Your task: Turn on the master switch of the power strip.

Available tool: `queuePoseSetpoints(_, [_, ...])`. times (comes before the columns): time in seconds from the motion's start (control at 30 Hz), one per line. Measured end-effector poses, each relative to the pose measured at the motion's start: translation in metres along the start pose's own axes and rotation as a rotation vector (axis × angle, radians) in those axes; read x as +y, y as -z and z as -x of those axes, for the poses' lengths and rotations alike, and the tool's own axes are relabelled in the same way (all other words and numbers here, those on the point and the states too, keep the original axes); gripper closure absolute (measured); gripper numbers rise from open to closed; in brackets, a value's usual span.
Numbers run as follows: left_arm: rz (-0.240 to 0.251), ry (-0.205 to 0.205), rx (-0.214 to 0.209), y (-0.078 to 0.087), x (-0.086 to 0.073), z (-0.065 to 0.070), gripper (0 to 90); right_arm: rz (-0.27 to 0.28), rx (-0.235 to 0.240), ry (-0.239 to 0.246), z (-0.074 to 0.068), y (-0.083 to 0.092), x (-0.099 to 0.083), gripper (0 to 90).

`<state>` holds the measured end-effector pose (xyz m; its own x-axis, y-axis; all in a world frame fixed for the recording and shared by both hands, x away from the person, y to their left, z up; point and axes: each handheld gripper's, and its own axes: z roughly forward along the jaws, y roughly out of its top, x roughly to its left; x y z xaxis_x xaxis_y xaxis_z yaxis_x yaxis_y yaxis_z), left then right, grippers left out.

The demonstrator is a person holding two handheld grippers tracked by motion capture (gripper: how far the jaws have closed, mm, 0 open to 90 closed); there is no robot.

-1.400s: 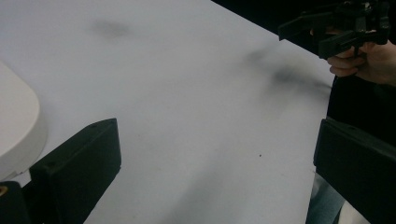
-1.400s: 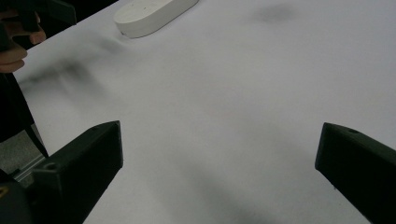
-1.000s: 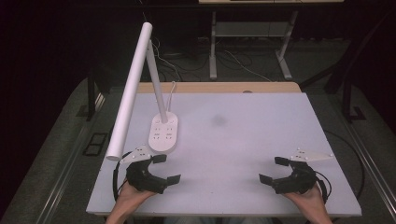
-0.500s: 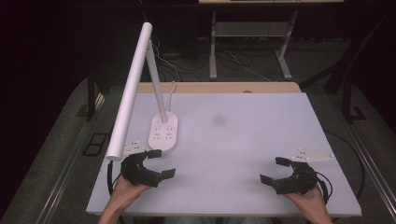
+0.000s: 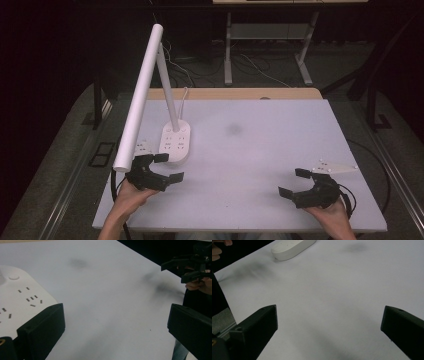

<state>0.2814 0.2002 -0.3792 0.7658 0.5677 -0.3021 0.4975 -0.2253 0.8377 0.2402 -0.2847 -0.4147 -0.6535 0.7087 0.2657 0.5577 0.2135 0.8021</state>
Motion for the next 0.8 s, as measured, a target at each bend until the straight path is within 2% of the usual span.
queuePoseSetpoints(0.33, [-0.024,-0.009,0.025,0.006,0.016,-0.010,0.5,0.008,-0.002,-0.004,0.000,0.000,0.000,0.2])
queuePoseSetpoints(0.8, [-0.046,-0.012,0.046,0.006,0.028,-0.023,0.6,-0.006,0.010,0.004,0.000,-0.001,-0.001,0.3])
